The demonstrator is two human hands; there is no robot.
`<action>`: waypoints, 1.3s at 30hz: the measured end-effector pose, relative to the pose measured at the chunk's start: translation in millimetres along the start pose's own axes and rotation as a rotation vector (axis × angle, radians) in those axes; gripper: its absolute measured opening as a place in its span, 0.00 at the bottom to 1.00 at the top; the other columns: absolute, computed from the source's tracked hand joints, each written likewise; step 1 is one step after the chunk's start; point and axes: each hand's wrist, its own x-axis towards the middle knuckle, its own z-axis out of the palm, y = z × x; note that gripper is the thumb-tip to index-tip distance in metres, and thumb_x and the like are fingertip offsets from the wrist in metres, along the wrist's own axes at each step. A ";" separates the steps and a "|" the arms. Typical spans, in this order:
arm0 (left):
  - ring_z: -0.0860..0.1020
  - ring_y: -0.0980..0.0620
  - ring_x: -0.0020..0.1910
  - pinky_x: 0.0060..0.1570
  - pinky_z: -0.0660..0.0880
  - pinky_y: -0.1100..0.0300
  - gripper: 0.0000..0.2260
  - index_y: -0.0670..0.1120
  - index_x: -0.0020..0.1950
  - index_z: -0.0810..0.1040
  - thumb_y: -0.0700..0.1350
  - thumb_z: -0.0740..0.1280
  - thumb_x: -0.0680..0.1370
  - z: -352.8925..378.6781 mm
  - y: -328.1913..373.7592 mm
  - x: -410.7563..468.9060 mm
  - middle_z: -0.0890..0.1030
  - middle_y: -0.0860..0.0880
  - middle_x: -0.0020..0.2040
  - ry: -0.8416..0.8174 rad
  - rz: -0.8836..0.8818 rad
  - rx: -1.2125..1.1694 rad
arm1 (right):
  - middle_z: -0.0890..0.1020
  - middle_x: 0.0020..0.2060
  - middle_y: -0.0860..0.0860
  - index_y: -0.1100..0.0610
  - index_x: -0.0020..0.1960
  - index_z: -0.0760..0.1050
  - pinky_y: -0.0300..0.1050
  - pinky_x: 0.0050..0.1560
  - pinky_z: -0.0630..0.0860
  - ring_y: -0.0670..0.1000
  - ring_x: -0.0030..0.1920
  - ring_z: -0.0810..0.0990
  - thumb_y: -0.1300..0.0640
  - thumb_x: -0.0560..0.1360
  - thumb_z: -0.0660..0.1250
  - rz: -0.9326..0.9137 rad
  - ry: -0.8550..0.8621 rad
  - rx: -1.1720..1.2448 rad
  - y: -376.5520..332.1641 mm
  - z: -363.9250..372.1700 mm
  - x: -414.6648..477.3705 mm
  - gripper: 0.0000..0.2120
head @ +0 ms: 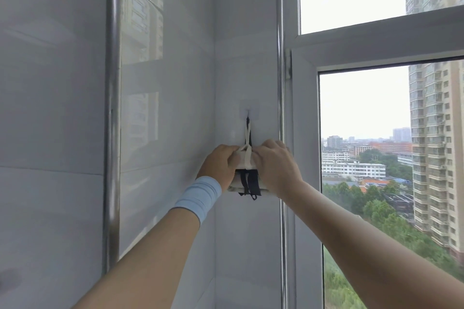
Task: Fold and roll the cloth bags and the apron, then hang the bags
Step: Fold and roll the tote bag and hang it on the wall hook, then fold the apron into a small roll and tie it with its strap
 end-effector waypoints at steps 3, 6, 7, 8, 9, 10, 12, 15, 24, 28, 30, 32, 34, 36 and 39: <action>0.75 0.50 0.56 0.54 0.68 0.63 0.15 0.48 0.68 0.75 0.46 0.55 0.83 5.1 -2.2 -4.1 0.76 0.49 0.62 -0.070 0.013 0.066 | 0.78 0.49 0.49 0.51 0.55 0.81 0.47 0.57 0.66 0.54 0.52 0.72 0.53 0.82 0.55 0.009 0.012 -0.095 5.4 5.6 -13.1 0.15; 0.75 0.48 0.57 0.57 0.71 0.58 0.17 0.50 0.69 0.73 0.48 0.53 0.83 3.6 -1.5 -5.1 0.75 0.48 0.63 -0.136 -0.025 0.098 | 0.78 0.53 0.49 0.50 0.58 0.79 0.49 0.59 0.66 0.55 0.55 0.72 0.51 0.82 0.54 0.012 -0.029 -0.111 2.7 2.0 -11.9 0.16; 0.74 0.47 0.59 0.60 0.71 0.55 0.17 0.50 0.69 0.72 0.50 0.53 0.83 1.4 -0.1 -4.5 0.74 0.48 0.65 -0.171 -0.041 0.122 | 0.77 0.55 0.49 0.50 0.60 0.78 0.50 0.60 0.65 0.55 0.57 0.72 0.51 0.82 0.54 0.017 -0.069 -0.132 0.5 -0.1 -9.8 0.15; 0.72 0.46 0.63 0.63 0.70 0.52 0.18 0.50 0.71 0.70 0.51 0.54 0.83 -1.0 1.6 -4.2 0.72 0.47 0.68 -0.198 -0.052 0.152 | 0.76 0.57 0.50 0.50 0.62 0.76 0.50 0.61 0.65 0.55 0.58 0.71 0.52 0.81 0.55 0.014 -0.105 -0.156 -1.8 -1.3 -8.6 0.15; 0.68 0.46 0.68 0.67 0.67 0.50 0.20 0.49 0.73 0.67 0.52 0.55 0.82 -3.0 3.6 -4.7 0.68 0.47 0.72 -0.207 -0.058 0.179 | 0.75 0.59 0.50 0.51 0.64 0.74 0.51 0.61 0.65 0.56 0.60 0.70 0.52 0.80 0.56 0.010 -0.131 -0.171 -3.9 -2.7 -8.4 0.15; 0.63 0.46 0.72 0.70 0.64 0.49 0.22 0.49 0.75 0.64 0.52 0.57 0.81 -5.6 6.1 -7.7 0.64 0.49 0.75 -0.188 -0.052 0.200 | 0.74 0.61 0.50 0.52 0.65 0.72 0.51 0.62 0.65 0.56 0.61 0.69 0.53 0.79 0.56 0.019 -0.130 -0.155 -6.8 -5.2 -10.4 0.16; 0.56 0.46 0.75 0.72 0.61 0.49 0.25 0.48 0.77 0.61 0.50 0.60 0.80 -9.5 10.6 -18.9 0.59 0.50 0.77 -0.063 0.006 0.231 | 0.73 0.63 0.50 0.52 0.66 0.70 0.51 0.64 0.66 0.55 0.63 0.68 0.52 0.79 0.56 0.062 -0.037 -0.067 -12.0 -11.8 -20.2 0.17; 0.64 0.46 0.68 0.65 0.69 0.50 0.21 0.48 0.70 0.70 0.45 0.64 0.76 -11.2 19.9 -47.1 0.68 0.48 0.69 0.161 0.100 0.169 | 0.75 0.59 0.50 0.52 0.62 0.74 0.51 0.60 0.69 0.55 0.59 0.71 0.52 0.76 0.58 0.110 0.090 0.044 -20.8 -26.2 -48.8 0.16; 0.75 0.56 0.40 0.41 0.76 0.57 0.05 0.55 0.49 0.74 0.48 0.62 0.75 46.3 21.9 -182.7 0.75 0.57 0.45 -0.095 0.061 -0.106 | 0.82 0.46 0.44 0.48 0.54 0.77 0.46 0.43 0.76 0.50 0.44 0.80 0.52 0.80 0.58 0.254 -0.266 0.176 -34.4 -20.8 -210.6 0.10; 0.76 0.57 0.41 0.41 0.74 0.62 0.04 0.56 0.49 0.75 0.51 0.62 0.76 93.3 15.0 -264.0 0.76 0.59 0.44 -0.385 -0.092 -0.114 | 0.83 0.50 0.46 0.47 0.56 0.78 0.45 0.42 0.74 0.52 0.48 0.81 0.48 0.81 0.56 0.407 -0.513 0.146 -29.5 -7.6 -304.4 0.12; 0.76 0.57 0.43 0.39 0.70 0.64 0.03 0.58 0.49 0.74 0.53 0.62 0.77 118.5 17.0 -312.2 0.75 0.60 0.44 -0.502 -0.160 -0.103 | 0.83 0.51 0.48 0.48 0.56 0.78 0.47 0.46 0.76 0.53 0.50 0.81 0.47 0.80 0.57 0.483 -0.624 0.147 -24.6 -3.5 -360.2 0.13; 0.77 0.55 0.45 0.43 0.69 0.62 0.05 0.57 0.51 0.76 0.52 0.63 0.77 143.4 19.4 -361.3 0.77 0.58 0.47 -0.634 -0.221 -0.095 | 0.83 0.52 0.50 0.49 0.55 0.78 0.48 0.50 0.77 0.55 0.52 0.80 0.48 0.79 0.58 0.545 -0.765 0.146 -18.6 -3.0 -418.6 0.12; 0.78 0.53 0.48 0.48 0.73 0.60 0.07 0.55 0.53 0.77 0.51 0.63 0.77 169.3 26.0 -413.9 0.79 0.56 0.52 -0.782 -0.292 -0.104 | 0.83 0.53 0.52 0.52 0.55 0.79 0.48 0.51 0.76 0.56 0.54 0.80 0.51 0.79 0.58 0.565 -0.960 0.149 -9.6 -5.0 -480.5 0.13; 0.78 0.52 0.51 0.55 0.74 0.57 0.10 0.53 0.58 0.77 0.50 0.63 0.77 196.1 39.5 -469.3 0.79 0.53 0.56 -0.925 -0.361 -0.092 | 0.82 0.56 0.52 0.54 0.56 0.79 0.47 0.53 0.75 0.56 0.58 0.79 0.51 0.79 0.59 0.590 -1.117 0.146 0.9 -11.4 -546.5 0.13; 0.77 0.50 0.57 0.61 0.73 0.55 0.15 0.52 0.64 0.75 0.50 0.62 0.77 227.7 59.6 -537.8 0.78 0.51 0.62 -1.126 -0.475 -0.018 | 0.77 0.65 0.51 0.51 0.66 0.75 0.49 0.63 0.73 0.54 0.66 0.74 0.49 0.79 0.60 0.631 -1.308 0.143 12.4 -21.7 -626.6 0.18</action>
